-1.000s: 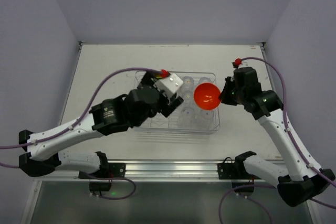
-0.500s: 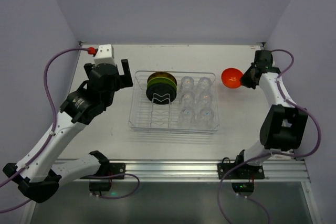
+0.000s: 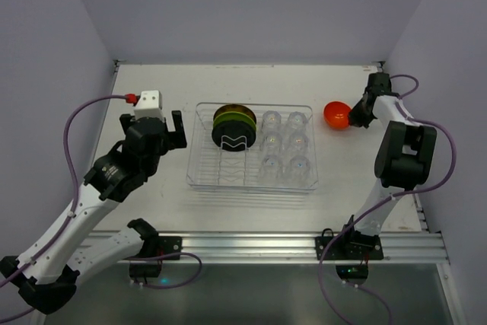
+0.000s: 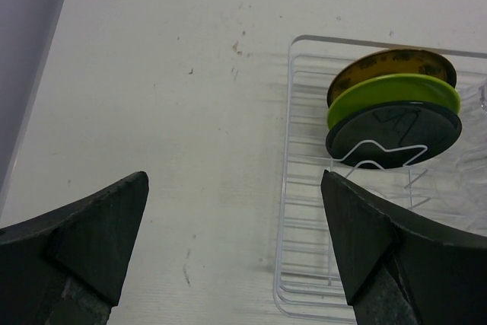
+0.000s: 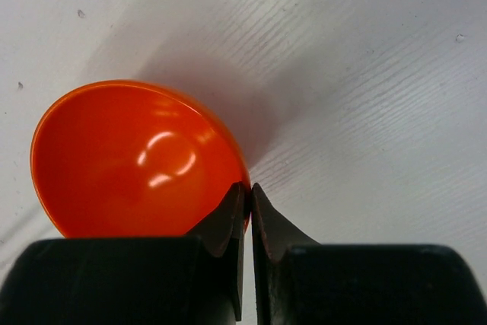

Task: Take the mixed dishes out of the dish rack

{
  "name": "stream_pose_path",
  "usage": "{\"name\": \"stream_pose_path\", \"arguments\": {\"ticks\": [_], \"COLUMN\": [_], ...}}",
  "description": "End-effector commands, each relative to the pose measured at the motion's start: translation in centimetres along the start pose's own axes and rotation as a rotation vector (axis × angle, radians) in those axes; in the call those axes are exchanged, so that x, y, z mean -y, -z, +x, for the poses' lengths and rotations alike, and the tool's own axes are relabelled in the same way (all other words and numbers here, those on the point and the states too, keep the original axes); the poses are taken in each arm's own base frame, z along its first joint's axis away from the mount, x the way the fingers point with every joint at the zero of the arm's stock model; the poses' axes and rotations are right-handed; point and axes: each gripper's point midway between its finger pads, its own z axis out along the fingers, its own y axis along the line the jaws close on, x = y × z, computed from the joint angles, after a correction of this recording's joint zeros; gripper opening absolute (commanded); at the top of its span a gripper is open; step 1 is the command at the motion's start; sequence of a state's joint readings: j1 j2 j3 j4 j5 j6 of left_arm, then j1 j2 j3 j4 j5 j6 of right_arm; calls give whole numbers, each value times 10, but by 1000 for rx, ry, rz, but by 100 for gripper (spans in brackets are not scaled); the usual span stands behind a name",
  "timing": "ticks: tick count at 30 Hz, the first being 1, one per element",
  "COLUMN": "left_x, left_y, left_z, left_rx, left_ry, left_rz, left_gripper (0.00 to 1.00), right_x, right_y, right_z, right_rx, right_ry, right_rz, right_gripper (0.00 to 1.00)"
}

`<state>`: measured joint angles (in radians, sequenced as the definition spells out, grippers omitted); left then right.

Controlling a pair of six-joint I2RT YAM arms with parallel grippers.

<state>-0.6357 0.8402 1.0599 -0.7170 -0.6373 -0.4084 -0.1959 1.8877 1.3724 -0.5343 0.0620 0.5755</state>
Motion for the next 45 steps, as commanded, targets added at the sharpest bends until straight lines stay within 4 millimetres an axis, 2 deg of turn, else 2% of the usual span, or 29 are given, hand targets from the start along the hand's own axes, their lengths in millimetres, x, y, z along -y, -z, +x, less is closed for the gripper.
{"name": "stream_pose_path", "arguments": {"ticks": [1, 2, 4, 5, 7, 10, 11, 13, 14, 15, 17, 18, 19, 20, 21, 22, 23, 24, 25, 26, 27, 28, 29, 31, 32, 33, 36, 41, 45], "left_x": [4, 5, 10, 12, 16, 27, 31, 43, 47, 54, 72, 81, 87, 95, 105, 115, 120, 126, 132, 134, 140, 145, 150, 161, 166, 175, 189, 196, 204], "left_y": [-10, -11, -13, -13, -14, -9, -7, -6, -4, -5, -3, -3, -4, -3, -5, -2, -2, -9, -7, -11, -18, -19, -21, -34, -35, -44, -58, -80, -87], "left_z": [-3, -2, 0, -1, 2, -3, -6, -5, -6, -8, -7, -8, -9, -8, -13, -14, -14, -12, -19, -21, -17, -20, -19, -9, -17, 0, 13, 31, 35], "left_rx": [23, 19, 10, 7, -18, -27, -28, -48, -53, -54, -72, -80, -80, -83, -61, -60, -56, -46, -32, -27, -31, -22, -5, -52, -34, -91, -174, -251, -256], "left_ry": [2, 0, -6, -7, -8, 27, 39, 74, 92, 104, 105, 107, 103, 82, 23, -1, -31, -105, -129, -157, -221, -254, -327, -367, -403, -459, -560, -688, -730], "left_rz": [-14, -9, 11, 20, 35, 87, 108, 161, 180, 203, 292, 333, 359, 400, 451, 515, 545, 567, 593, 594, 616, 637, 673, 689, 708, 747, 799, 830, 879], "left_gripper": [100, 100, 100, 100, 100, 100, 100, 100, 100, 100, 100, 100, 100, 100, 100, 100, 100, 100, 100, 100, 100, 100, 100, 100, 100, 99, 92, 88, 84], "right_x": [-7, -8, -11, -11, -13, -15, -17, -15, -15, -15, -14, -15, -32, -40, -43, -53, -64, -64, -61, -61, -56, -51, -46, -40, -38, -36, -34, -38, -40], "right_y": [6, 8, 16, 19, 29, 58, 77, 99, 110, 136, 161, 187, 203, 217, 217, 252, 268, 265, 283, 291, 285, 297, 290, 291, 297, 294, 299, 306, 305], "right_z": [-28, -28, -30, -32, -35, -48, -56, -63, -66, -70, -69, -60, -51, -39, -14, -5, 20, 45, 59, 73, 91, 100, 112, 121, 125, 132, 135, 137, 140], "right_rx": [87, 88, 100, 108, 123, 187, 227, 270, 293, 339, 379, 414, 411, 400, 358, 406, 349, 302, 317, 297, 267, 296, 278, 294, 313, 299, 323, 328, 327], "right_ry": [-13, -15, -25, -36, -46, -66, -75, -85, -89, -95, -105, -97, -67, -44, -10, 30, 83, 116, 148, 181, 200, 224, 226, 232, 240, 248, 279, 319, 344], "right_rz": [-17, -21, -35, -39, -50, -67, -83, -83, -93, -118, -154, -220, -355, -444, -512, -645, -770, -813, -864, -908, -922, -952, -946, -954, -971, -980, -978, -999, -1009], "right_gripper": [14, 30, 36, 47, 54, 71, 74, 79, 85, 88, 97, 99, 99, 99, 99, 99, 99, 99, 99, 99, 99, 99, 99, 98, 98, 98, 97, 97, 97]}}
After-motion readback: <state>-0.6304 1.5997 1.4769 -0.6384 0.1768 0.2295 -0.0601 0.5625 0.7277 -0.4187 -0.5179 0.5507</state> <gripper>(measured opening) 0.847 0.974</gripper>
